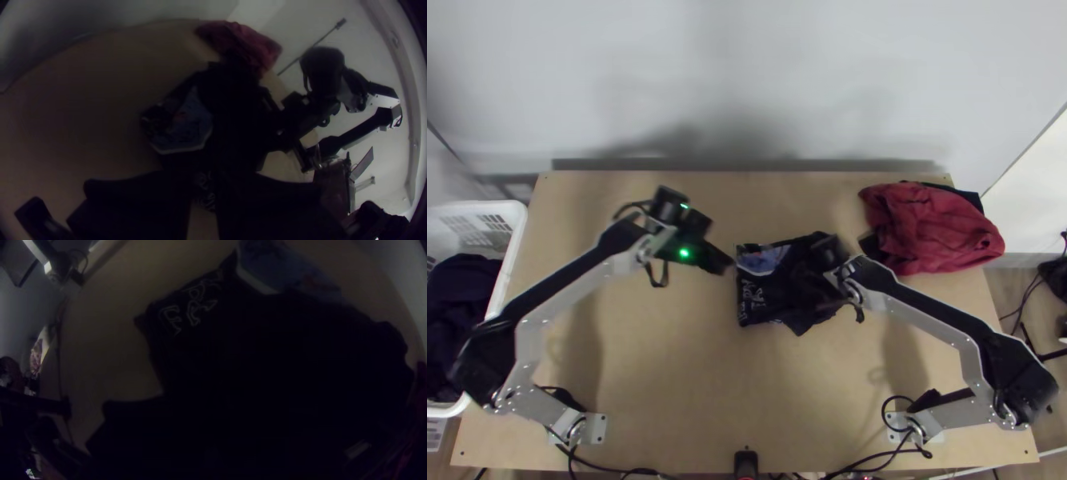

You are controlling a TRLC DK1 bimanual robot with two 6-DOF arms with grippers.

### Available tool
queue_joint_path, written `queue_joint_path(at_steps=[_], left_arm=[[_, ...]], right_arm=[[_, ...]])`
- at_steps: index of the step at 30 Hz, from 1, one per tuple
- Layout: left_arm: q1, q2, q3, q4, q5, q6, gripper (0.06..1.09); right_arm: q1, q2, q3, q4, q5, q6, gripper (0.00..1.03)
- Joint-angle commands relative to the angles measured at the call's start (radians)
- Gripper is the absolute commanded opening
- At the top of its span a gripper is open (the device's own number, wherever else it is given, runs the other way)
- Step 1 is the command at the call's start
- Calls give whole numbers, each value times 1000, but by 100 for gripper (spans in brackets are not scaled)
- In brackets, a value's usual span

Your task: Fold the t-shirt

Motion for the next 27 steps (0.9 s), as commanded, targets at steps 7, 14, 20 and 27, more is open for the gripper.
queue_joint_path(at_steps=[7,14,20,27], left_arm=[[202,-189,-31,-51,-3,23,82],[254,-246,-56,-50,-4,21,100],[265,-278,-85,-47,-13,23,102],[299,-309,-86,-50,-24,32,102]], right_arm=[[72,-75,-43,-43,92,-89,66],[141,-134,-44,-62,193,-139,88],[244,-155,-93,7,382,-199,88],[354,-166,-144,85,523,-271,88]])
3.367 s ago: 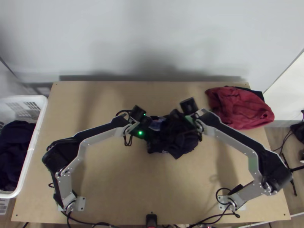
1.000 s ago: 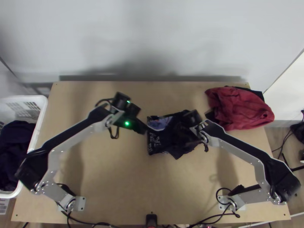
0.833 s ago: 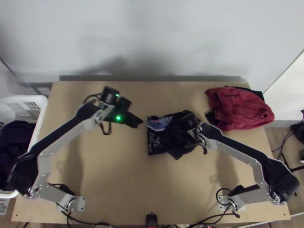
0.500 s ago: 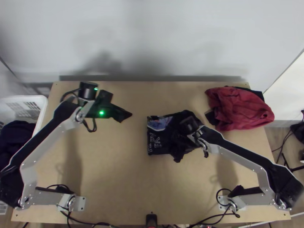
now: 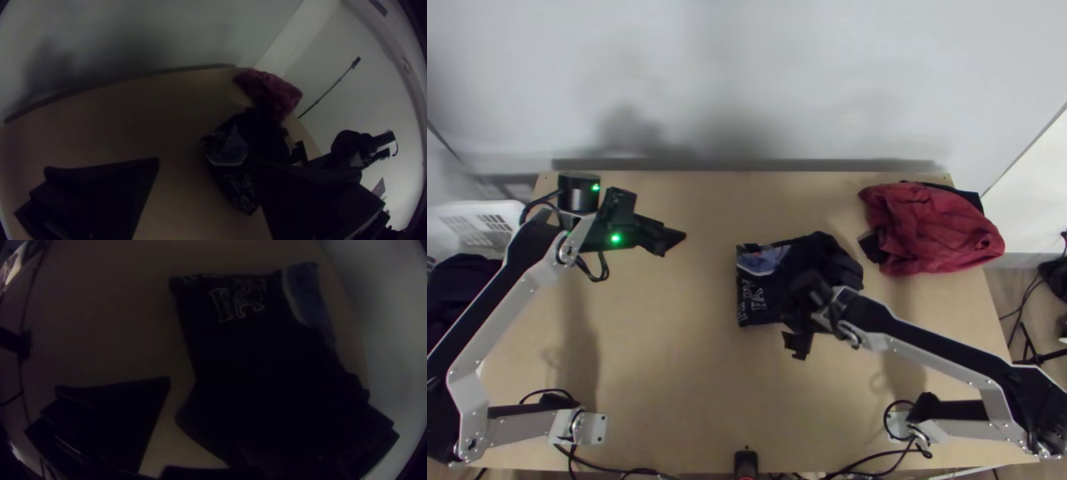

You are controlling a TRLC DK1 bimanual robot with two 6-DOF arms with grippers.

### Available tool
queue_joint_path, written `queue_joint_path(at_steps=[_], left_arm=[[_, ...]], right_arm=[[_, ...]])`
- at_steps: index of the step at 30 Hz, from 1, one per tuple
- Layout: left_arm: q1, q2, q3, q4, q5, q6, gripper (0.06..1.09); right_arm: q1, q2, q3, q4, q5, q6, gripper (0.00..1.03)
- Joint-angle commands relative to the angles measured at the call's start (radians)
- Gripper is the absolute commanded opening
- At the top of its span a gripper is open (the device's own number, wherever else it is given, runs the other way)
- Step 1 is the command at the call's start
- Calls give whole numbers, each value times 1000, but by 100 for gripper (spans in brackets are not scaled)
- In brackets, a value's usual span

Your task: Fold the t-shirt

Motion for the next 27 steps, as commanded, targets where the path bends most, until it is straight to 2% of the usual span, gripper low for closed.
queue_joint_path(at_steps=[1,13,19,27], left_arm=[[33,-38,-13,-2,-6,5,102],[33,-60,-56,7,-26,15,102],[40,-63,-68,7,-30,28,102],[63,-61,-68,7,-30,44,102]], right_arm=[[103,-15,-59,94,159,-80,88],[166,23,-146,285,294,-165,88],[182,96,-134,342,309,-175,88],[185,129,-148,397,371,-249,88]])
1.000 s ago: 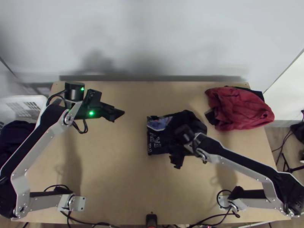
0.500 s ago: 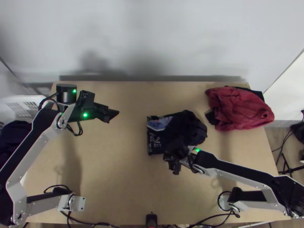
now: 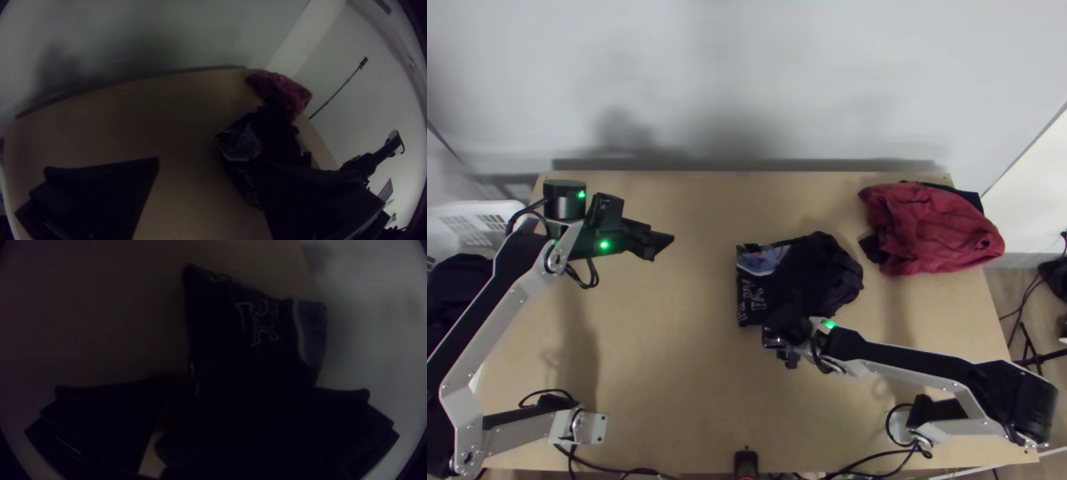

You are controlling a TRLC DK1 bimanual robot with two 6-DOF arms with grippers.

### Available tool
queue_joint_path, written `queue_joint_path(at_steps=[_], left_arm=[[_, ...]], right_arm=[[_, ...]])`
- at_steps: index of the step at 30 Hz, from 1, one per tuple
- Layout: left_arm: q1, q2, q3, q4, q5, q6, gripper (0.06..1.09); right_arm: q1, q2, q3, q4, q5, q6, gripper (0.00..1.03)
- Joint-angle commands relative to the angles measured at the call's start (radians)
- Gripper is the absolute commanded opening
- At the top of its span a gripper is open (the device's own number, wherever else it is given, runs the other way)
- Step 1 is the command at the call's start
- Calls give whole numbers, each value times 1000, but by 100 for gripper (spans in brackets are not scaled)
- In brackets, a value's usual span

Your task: Fold the t-shirt

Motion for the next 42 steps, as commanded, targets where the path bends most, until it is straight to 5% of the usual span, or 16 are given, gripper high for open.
queue_joint_path(at_steps=[1,13,34,42], left_arm=[[19,0,-2,0,1,11,102],[30,11,0,4,1,18,102],[65,11,-34,2,20,67,102],[88,11,-39,-1,40,83,102]], right_arm=[[8,31,-12,47,48,-53,88],[2,50,-54,184,100,-175,88],[-44,208,-34,308,149,-227,93],[-79,318,2,423,251,-302,90]])
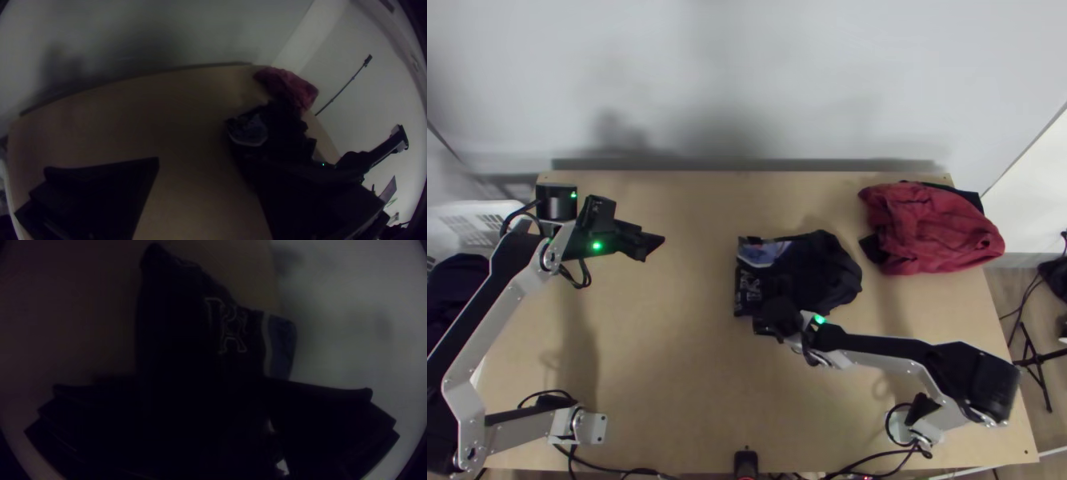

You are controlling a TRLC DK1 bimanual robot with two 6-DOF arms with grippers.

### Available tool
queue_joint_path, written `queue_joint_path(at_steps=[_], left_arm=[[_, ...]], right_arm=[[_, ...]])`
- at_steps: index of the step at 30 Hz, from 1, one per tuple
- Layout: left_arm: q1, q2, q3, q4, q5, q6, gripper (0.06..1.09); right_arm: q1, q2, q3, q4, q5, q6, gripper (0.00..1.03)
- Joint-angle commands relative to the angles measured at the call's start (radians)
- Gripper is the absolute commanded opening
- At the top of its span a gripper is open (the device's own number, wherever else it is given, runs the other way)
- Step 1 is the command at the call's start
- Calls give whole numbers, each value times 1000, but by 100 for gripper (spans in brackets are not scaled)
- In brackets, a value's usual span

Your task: Fold the t-shirt

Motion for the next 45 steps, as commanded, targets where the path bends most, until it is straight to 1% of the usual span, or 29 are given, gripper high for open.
queue_joint_path(at_steps=[1,4,5,8,11,12,14,18,20,22,24,26,27,30,33,35,37,39,42,45], left_arm=[[26,-1,-5,-3,22,13,102],[41,-4,-7,-3,25,16,102],[47,-4,-7,-3,33,16,102],[55,-6,-5,-6,48,18,102],[61,-10,-5,-11,48,21,102],[67,-12,-5,-16,48,26,102],[79,-15,-8,-23,50,36,102],[102,-29,-7,-43,64,42,102],[110,-33,-2,-62,83,41,102],[112,-38,1,-72,85,42,102],[110,-47,3,-86,93,53,102],[110,-52,13,-103,105,64,102],[108,-53,18,-112,108,70,102],[107,-64,21,-123,110,69,102],[98,-76,24,-134,110,65,102],[95,-78,24,-132,110,62,102],[89,-79,26,-132,110,53,102],[85,-82,27,-132,110,50,102],[81,-86,26,-134,110,39,102],[81,-93,16,-134,110,29,102]], right_arm=[[-24,88,26,58,67,-36,87],[-34,134,33,116,113,-62,86],[-39,144,33,137,117,-79,83],[-42,166,50,160,123,-82,74],[-42,189,54,177,129,-82,56],[-42,192,54,179,130,-82,49],[-44,198,53,188,130,-80,27],[-50,191,45,210,130,-65,5],[-60,154,43,194,130,-22,3],[-70,120,37,194,118,-22,3],[-82,68,26,193,86,-15,3],[-99,-23,10,182,9,5,3],[-103,-63,7,168,0,10,3],[-106,-184,10,88,-26,16,3],[-119,-299,28,-19,-60,67,3],[-123,-354,40,-67,-65,97,3],[-130,-399,51,-83,-65,105,3],[-140,-448,89,-105,-65,134,3],[-162,-478,184,-194,-66,209,3],[-182,-475,249,-218,-86,234,3]])
